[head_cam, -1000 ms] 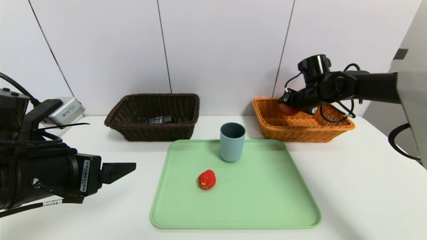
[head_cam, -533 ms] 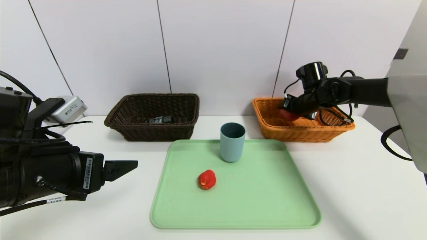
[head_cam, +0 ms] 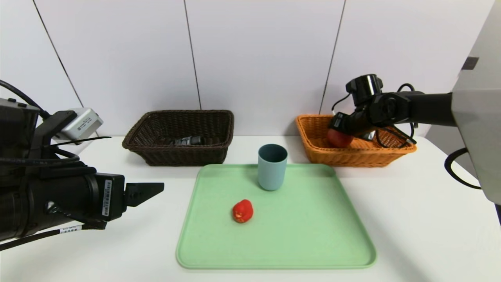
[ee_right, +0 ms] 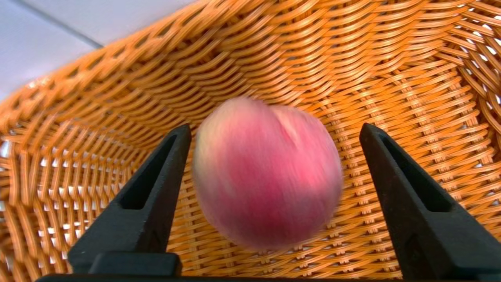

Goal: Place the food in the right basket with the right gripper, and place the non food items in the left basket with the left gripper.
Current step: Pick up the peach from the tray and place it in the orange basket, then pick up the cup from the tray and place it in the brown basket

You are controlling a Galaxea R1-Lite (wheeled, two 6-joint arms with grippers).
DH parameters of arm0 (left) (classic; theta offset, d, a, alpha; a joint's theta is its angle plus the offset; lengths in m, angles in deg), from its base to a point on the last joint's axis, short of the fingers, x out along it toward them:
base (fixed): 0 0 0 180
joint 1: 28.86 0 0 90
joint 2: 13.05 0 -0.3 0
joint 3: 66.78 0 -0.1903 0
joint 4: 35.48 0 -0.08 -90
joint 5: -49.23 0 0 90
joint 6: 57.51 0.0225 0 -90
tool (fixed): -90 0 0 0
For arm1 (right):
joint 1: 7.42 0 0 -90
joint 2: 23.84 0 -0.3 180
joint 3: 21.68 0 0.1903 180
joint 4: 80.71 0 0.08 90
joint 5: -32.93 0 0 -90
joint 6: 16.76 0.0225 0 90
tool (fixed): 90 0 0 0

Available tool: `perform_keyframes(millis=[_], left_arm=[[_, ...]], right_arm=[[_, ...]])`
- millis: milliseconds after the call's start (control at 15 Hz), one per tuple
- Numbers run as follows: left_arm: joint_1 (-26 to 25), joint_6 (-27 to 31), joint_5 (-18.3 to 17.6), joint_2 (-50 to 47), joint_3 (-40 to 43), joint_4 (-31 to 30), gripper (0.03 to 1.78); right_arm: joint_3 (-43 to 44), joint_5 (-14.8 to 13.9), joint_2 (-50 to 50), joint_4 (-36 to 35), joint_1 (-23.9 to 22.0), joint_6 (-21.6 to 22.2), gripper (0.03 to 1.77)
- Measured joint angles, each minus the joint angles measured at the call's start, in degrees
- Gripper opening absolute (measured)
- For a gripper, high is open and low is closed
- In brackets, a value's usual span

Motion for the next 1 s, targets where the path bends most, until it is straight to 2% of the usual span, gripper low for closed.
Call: perform_keyframes(millis=[400, 733, 1000], left_arm=[[0.0, 0.3, -0.8, 0.3, -1.8, 0.2, 1.69], [0.0, 0.0, -1.5, 0.9, -5.1, 0.0, 1.69], [2.0, 2.3, -3.3, 2.6, -6.4, -1.2, 1.69]], right_arm=[[0.0, 0.5, -3.7, 0.4, 0.6, -3.4, 1.61], [0.0, 0.6, -13.1, 2.0, 4.3, -7.8, 1.66], [0.0, 1.2, -22.1, 9.1, 8.7, -14.4, 1.68]])
